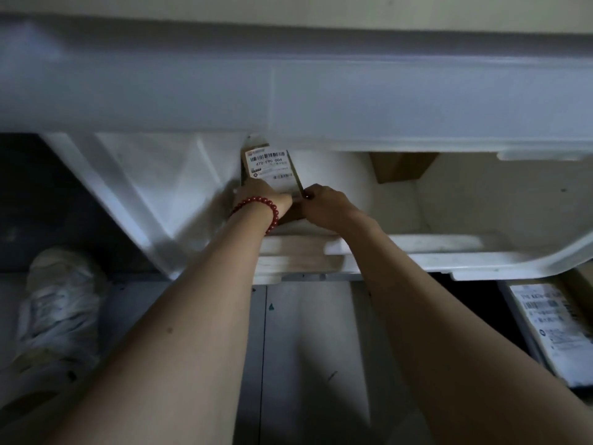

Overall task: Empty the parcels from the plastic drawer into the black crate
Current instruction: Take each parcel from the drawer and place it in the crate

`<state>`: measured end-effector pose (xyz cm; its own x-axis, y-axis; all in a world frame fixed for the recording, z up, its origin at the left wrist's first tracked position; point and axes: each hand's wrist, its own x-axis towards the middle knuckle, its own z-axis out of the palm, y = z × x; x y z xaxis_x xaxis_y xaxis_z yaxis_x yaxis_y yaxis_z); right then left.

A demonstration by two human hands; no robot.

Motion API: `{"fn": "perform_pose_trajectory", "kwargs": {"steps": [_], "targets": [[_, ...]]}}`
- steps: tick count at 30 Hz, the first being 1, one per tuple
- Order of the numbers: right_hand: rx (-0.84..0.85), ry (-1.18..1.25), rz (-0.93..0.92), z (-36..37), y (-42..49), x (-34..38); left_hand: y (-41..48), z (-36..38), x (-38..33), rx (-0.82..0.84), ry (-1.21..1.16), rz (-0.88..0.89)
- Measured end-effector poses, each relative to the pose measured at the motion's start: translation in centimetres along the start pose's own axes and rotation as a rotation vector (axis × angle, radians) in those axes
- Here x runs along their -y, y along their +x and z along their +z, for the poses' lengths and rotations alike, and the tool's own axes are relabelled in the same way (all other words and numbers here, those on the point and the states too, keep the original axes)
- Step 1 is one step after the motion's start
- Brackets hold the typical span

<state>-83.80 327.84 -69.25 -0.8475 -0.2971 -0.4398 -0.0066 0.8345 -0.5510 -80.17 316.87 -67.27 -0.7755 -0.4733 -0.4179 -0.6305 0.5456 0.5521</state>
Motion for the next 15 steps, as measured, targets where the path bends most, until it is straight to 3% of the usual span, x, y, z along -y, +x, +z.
{"fn": "perform_pose_trajectory", "kwargs": {"steps": [15], "targets": [[-0.197, 0.269, -0.091, -3.6, -7.0, -0.2, -5.6, -0.6, -0.9, 0.007, -0.651, 0.103]]}}
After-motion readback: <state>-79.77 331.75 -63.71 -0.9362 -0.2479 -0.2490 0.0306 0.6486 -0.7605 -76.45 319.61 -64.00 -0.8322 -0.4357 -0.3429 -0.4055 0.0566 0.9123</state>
